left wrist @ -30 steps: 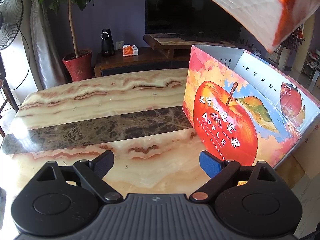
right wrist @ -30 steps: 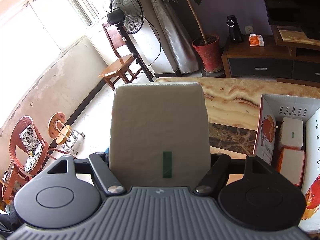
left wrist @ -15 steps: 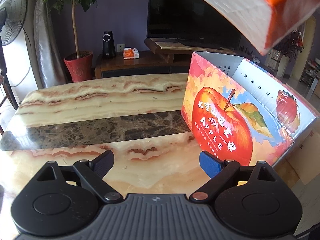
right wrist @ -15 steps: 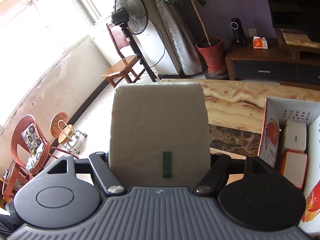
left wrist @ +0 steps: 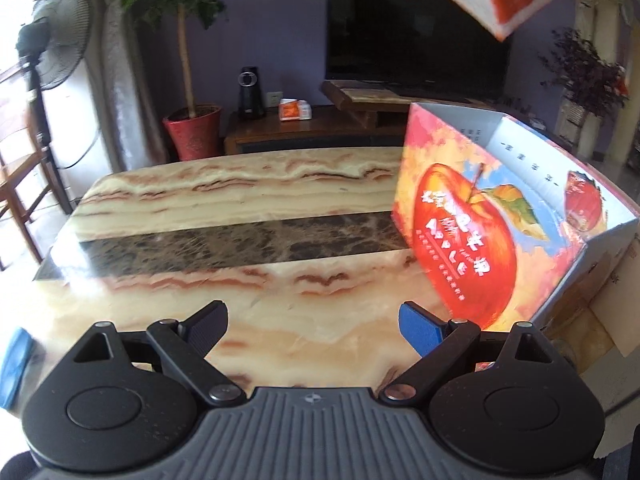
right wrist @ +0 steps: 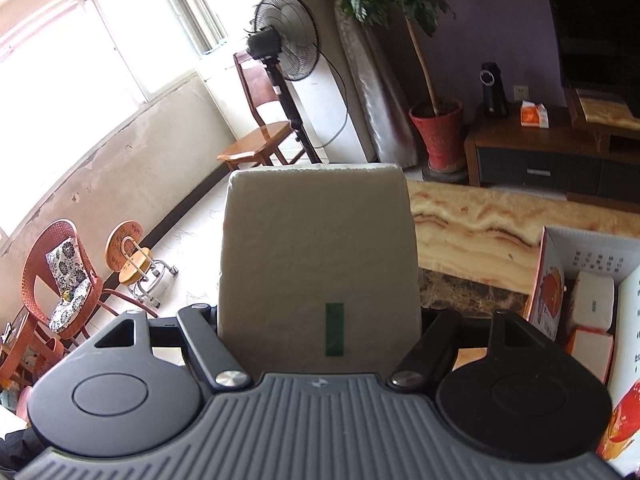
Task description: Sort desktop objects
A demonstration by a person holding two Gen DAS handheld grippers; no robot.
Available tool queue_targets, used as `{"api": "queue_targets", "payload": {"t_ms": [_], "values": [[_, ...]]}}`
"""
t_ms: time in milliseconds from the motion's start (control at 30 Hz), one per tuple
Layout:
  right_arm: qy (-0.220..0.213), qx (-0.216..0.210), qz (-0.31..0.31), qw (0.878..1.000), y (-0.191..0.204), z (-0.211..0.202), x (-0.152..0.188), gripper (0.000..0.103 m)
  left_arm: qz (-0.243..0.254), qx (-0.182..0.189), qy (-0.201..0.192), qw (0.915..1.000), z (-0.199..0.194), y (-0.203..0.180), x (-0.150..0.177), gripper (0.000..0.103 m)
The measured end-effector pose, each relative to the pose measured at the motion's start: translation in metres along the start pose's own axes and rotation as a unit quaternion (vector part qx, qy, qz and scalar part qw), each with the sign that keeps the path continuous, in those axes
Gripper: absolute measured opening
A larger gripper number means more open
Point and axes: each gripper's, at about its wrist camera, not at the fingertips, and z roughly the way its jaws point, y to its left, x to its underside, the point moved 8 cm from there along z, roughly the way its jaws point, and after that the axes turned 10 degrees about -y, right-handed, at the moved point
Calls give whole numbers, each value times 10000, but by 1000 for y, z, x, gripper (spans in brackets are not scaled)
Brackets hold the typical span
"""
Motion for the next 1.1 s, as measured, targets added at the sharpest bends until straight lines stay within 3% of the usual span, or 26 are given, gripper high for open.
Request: {"api": "queue_targets", "payload": {"t_ms": [267,667,1100], "values": [[-157,-111,-92,9998,27,-15,4,75,-495,-249,-83,9984,-36,27,10,93],[-373,-387,229,9983,81,-43,50,75,-818,-451,-451,9946,-106,43,22,93],[-910,-455,433,9939,129,-72,115,75,-473,-218,-998,9936,-164,23,34,93]]}}
